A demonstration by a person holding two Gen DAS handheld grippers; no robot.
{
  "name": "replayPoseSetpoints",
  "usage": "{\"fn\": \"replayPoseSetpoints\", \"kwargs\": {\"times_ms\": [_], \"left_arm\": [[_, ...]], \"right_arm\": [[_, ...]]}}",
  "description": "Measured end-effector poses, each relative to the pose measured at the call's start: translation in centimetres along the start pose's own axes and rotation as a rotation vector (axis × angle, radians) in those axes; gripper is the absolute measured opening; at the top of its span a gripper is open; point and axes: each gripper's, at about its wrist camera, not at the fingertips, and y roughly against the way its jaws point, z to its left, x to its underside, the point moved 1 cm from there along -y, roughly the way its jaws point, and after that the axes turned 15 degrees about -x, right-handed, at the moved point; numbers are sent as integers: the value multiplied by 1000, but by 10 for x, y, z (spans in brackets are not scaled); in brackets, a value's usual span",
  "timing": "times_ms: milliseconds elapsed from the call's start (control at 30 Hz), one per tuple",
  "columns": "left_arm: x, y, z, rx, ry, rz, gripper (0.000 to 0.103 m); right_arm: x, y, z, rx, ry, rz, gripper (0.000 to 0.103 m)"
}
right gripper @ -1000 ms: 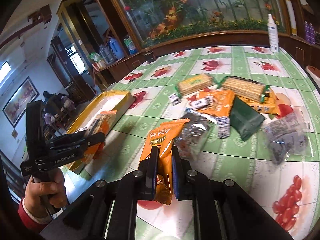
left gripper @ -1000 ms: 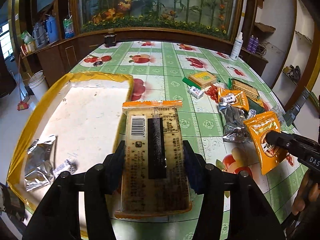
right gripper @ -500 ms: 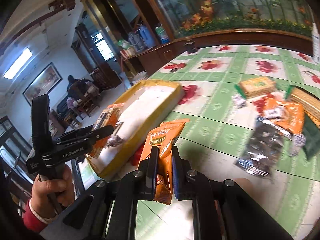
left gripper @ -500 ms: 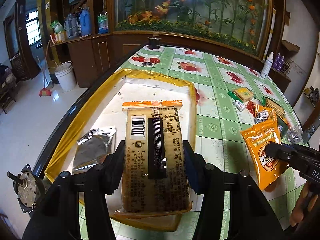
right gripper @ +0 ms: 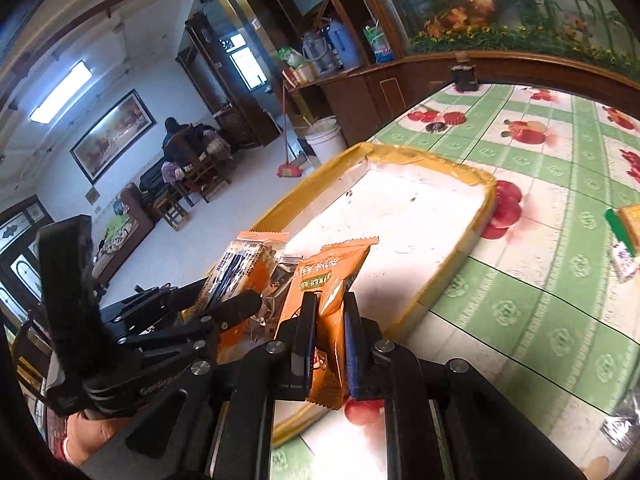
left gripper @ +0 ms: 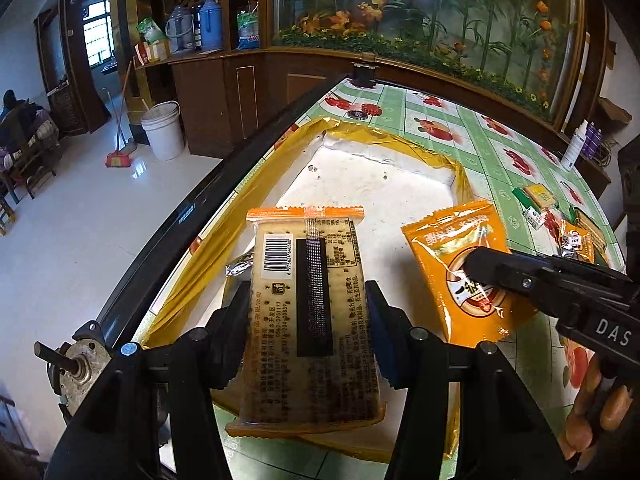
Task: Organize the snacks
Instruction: 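Carry both packs into the yellow-rimmed tray and open both tools, then move both tools back over the remaining snacks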
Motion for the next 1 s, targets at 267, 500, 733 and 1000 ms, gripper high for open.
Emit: {"fn": "replayPoseSetpoints", "kwargs": {"times_ms": [267, 500, 733, 1000], "left_arm": [[3, -8, 9, 0, 7, 23, 53], [0, 0, 10, -10, 21, 11, 76], [-4, 19, -9, 2, -13, -30, 78], [-4, 41, -43, 46, -71, -57, 78]], "right_arm": [[0, -29, -9, 25, -12, 53, 15], [1, -11, -13, 41, -25, 10, 35], [11, 35, -20, 60, -61, -71, 50], [44, 99, -42, 148, -129, -147, 66]]}}
